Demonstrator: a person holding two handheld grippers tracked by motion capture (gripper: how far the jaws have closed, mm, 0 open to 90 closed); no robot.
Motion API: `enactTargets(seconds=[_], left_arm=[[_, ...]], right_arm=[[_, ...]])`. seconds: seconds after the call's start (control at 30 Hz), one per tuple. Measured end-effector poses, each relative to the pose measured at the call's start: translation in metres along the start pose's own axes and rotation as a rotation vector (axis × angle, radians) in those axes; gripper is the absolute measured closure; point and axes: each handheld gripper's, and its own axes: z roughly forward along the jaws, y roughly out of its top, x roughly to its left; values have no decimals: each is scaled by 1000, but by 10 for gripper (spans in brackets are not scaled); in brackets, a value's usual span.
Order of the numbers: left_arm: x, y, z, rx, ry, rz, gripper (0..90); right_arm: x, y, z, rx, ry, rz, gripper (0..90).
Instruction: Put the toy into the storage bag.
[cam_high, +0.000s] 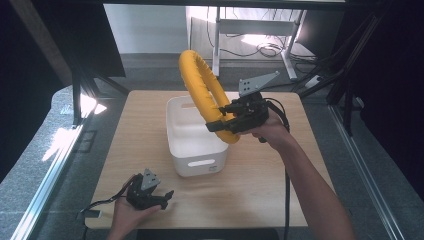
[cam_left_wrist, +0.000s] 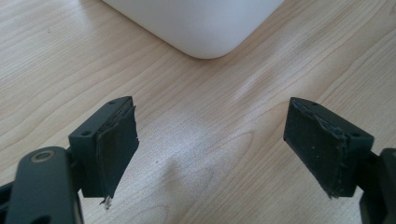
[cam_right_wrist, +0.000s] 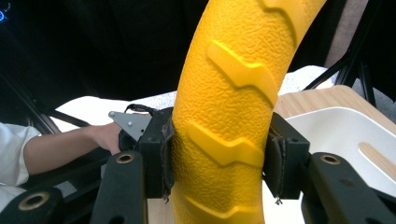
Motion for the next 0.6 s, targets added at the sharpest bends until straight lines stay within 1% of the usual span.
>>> enactTargets(seconds=[0.13, 0.23, 0.4, 0.6], left_arm=[[0, 0, 0, 1, 0, 0, 177], [0, 0, 0, -1, -1, -1, 177], [0, 0, -1, -2, 0, -1, 177], [0, 0, -1, -2, 0, -1, 177]], right_arm=[[2, 6, -4, -11, 1, -13, 511], [3, 9, -4, -13, 2, -17, 511], [6, 12, -1, -14, 9, -26, 511], [7, 15, 6, -13, 29, -29, 511]])
